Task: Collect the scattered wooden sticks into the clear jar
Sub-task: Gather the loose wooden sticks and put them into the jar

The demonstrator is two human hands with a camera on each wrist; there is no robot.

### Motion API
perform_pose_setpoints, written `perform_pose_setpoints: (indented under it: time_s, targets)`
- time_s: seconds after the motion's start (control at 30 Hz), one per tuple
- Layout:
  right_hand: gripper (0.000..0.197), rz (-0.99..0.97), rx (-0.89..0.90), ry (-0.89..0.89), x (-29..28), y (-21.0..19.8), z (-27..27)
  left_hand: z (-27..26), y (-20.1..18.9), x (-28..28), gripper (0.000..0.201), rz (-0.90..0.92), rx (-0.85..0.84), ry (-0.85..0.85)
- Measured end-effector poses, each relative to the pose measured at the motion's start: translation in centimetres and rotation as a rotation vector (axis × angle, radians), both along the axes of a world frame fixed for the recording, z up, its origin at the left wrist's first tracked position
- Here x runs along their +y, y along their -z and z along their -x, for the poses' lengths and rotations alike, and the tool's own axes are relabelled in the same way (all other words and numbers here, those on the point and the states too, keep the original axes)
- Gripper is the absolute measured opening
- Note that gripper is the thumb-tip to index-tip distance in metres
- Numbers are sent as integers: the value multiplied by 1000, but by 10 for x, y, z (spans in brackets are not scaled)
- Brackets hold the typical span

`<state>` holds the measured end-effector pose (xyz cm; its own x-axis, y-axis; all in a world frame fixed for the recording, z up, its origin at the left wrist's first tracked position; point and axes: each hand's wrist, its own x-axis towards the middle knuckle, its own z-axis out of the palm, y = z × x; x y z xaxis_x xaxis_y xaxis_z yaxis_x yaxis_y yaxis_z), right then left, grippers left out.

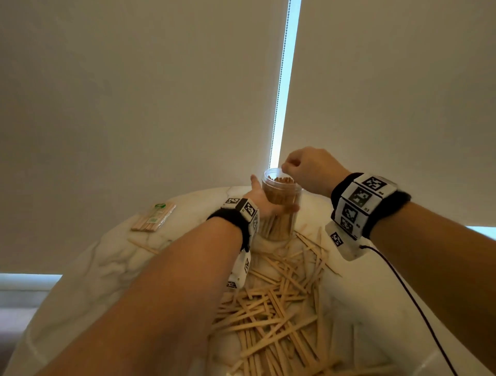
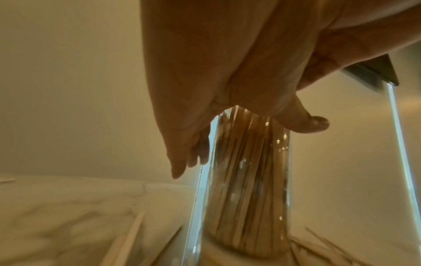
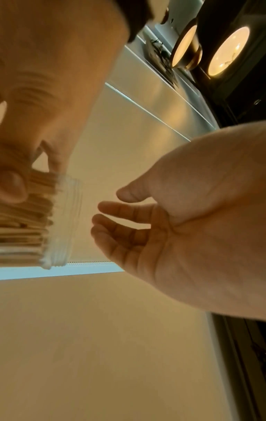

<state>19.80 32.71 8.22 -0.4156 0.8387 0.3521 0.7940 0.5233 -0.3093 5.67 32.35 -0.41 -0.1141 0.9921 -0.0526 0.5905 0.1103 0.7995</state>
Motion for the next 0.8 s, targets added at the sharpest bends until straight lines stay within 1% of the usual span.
perform_pose_setpoints:
  time_s: [0.03, 0.07, 0.13, 0.2, 0.23, 0.3, 0.37, 0.4, 0.47, 0.57, 0.63, 0.67, 0.7, 0.73, 0.77, 0.8]
  targets:
    - [27, -17, 6, 6, -11, 3, -6, 3, 1, -10, 142, 11, 79, -23]
    - [27, -10, -11, 3, -22, 7, -13, 6, 2, -20, 134, -4, 151, -45]
    - [30, 82, -121, -28, -50, 15, -27, 16, 1, -45, 107, -14, 312, -64]
    - [35, 255, -289, -54, -77, 30, -37, 27, 2, -72, 78, 25, 431, -64]
    - [40, 336, -367, -54, -90, 39, -42, 33, 5, -84, 68, 36, 465, -70]
    - [62, 416, -498, -12, -115, 59, -52, 44, 12, -110, 57, 57, 529, -90]
    - [83, 439, -605, 44, -137, 70, -62, 53, 19, -136, 58, 105, 613, -109]
    - [87, 450, -652, 70, -148, 72, -67, 58, 23, -149, 60, 147, 662, -122]
    - [87, 486, -766, 125, -170, 70, -77, 64, 28, -174, 66, 237, 755, -154]
    - [96, 552, -907, 168, -189, 72, -95, 67, 38, -201, 76, 336, 844, -134]
    - [105, 561, -904, 149, -199, 82, -101, 63, 43, -213, 82, 377, 866, -103]
    - [106, 563, -853, 135, -204, 87, -102, 61, 45, -218, 86, 389, 883, -97]
    - [105, 561, -793, 110, -206, 93, -100, 58, 48, -221, 91, 386, 902, -100]
    - [97, 546, -730, 75, -208, 97, -97, 53, 51, -222, 96, 372, 906, -103]
    - [80, 532, -667, 40, -208, 101, -94, 47, 52, -224, 95, 350, 887, -101]
    - [62, 517, -599, 13, -207, 102, -90, 40, 53, -225, 89, 325, 856, -98]
